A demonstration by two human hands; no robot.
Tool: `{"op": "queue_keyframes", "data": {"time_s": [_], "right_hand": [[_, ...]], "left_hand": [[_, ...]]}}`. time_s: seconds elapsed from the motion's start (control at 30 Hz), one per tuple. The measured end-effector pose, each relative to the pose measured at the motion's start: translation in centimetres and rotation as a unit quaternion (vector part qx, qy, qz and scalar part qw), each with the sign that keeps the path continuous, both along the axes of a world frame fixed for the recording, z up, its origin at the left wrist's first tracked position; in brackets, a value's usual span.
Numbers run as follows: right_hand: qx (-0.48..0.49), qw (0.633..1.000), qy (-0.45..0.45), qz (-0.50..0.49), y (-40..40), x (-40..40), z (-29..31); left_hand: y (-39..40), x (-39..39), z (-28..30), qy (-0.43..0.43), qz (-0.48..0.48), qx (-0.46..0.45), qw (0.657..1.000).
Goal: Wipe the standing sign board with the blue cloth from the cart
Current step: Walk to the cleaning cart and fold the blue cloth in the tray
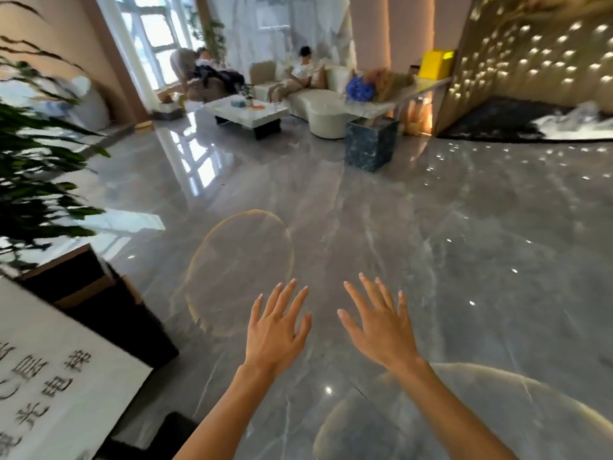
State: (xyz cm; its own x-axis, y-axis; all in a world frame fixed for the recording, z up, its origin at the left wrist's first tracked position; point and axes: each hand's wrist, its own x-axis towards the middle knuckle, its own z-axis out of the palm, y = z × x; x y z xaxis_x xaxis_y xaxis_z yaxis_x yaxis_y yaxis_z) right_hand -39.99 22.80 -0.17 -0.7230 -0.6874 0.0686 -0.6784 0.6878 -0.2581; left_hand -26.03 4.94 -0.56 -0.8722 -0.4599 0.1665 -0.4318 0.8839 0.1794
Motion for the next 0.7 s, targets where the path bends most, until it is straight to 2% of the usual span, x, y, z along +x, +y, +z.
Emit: {"op": "queue_keyframes", "data": {"time_s": [0.33, 0.7], "right_hand": [[-0.014, 0.977, -0.019, -0.212, 7.8, 3.9, -0.7], [0.008, 0.918, -0.015, -0.397, 16.6, 13.0, -0.8]], "left_hand": [[2.7, -3.9, -0.4, 0.017, -0.197, -0.003, 0.98], [11.9, -4.3, -1.1, 0.037, -0.398, 0.061, 0.914]]}}
